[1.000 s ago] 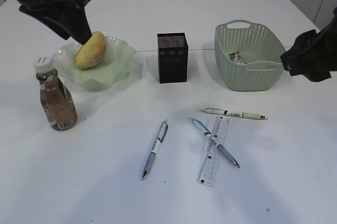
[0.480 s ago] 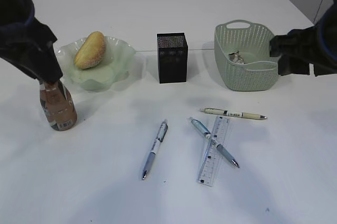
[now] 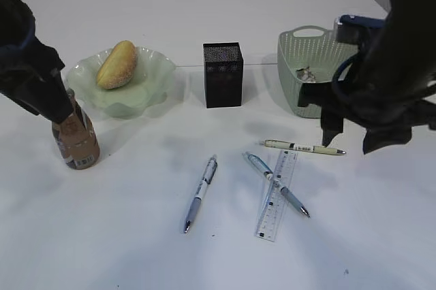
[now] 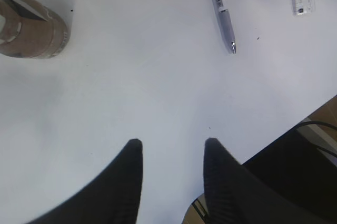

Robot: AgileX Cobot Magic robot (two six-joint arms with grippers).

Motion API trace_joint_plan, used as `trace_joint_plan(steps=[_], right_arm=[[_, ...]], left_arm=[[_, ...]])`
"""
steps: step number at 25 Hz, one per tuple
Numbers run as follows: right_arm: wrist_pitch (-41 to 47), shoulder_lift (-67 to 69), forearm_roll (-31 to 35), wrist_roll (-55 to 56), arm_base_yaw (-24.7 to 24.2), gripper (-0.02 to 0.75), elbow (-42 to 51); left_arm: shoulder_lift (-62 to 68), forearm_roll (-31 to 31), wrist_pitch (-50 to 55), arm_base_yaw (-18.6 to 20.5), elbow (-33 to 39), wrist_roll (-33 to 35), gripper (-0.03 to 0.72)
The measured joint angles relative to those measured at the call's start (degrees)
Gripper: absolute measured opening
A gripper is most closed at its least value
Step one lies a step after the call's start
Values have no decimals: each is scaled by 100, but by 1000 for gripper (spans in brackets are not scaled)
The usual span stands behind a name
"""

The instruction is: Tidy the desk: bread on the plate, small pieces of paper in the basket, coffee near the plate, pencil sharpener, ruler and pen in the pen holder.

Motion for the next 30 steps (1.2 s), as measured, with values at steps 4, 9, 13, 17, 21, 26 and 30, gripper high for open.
trace_joint_plan(steps=[4,9,13,17,21,26,30], right_arm=[[-40,422,492,530,0,434,0],[-430,805,958,942,0,433,-64],[-474,1110,892,950,0,433,-307],[-475,1484,678,886,0,433,-868],[-250,1836,448,770,0,433,-1320],[-111,2169,408,761,-31,433,-1497],[-88,2303,408,761,-54,433,-1508]], left_arm=[[0,0,0,0,0,0,268],[0,-11,0,0,0,0,268],[0,-22,0,0,0,0,268],[0,-22,0,0,0,0,268],[0,-57,0,0,0,0,268],[0,-128,-10,0,0,0,268],[0,-156,-10,0,0,0,268]])
